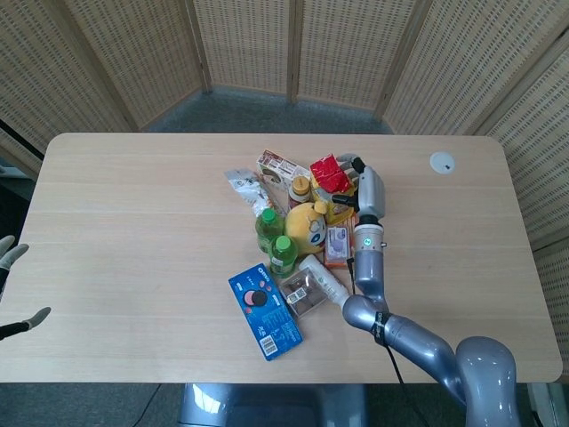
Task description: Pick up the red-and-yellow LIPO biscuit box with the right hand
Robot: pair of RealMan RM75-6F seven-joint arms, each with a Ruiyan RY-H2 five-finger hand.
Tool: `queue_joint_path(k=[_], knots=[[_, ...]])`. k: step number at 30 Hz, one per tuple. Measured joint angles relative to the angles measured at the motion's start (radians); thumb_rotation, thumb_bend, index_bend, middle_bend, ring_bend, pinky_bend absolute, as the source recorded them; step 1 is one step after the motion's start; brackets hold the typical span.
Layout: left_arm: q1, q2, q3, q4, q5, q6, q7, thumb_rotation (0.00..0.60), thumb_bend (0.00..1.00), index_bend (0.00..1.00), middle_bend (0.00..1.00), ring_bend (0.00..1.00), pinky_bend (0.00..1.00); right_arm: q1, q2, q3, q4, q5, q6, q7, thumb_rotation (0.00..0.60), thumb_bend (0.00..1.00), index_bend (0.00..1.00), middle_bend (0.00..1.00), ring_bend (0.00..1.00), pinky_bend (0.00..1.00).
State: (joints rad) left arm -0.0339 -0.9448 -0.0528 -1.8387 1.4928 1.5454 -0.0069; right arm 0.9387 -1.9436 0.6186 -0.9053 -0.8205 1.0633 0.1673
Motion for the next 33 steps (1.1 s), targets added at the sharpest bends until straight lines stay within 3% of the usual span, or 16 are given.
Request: queue_joint_path(k=[16,26,33], knots=[[0.001,0.002,0.001,-0.002,0.005,0.003,-0.01,0.6,0.0,0.14,0.0,0.0,0.0,-0.008,0.061,0.039,-0.127,-0.062,0.07,-0.007,0.6,0.05,0.5,0.73,0.75,0.93],[0.001,0.005,0.004,-0.005,0.013,0.001,-0.018,0.6,0.0,0.14,0.0,0.0,0.0,0.012,0.141,0.097,-0.312,-0.07,0.139,-0.107,0.6,0.05,0.51,0.74,0.76,0.93],[-0.001,0.004,0.008,-0.006,0.018,-0.004,-0.016,0.6,0.0,0.14,0.0,0.0,0.0,0.04,0.191,0.138,-0.386,-0.049,0.172,-0.182,0.6,0.05,0.52,0.74,0.76,0.93]])
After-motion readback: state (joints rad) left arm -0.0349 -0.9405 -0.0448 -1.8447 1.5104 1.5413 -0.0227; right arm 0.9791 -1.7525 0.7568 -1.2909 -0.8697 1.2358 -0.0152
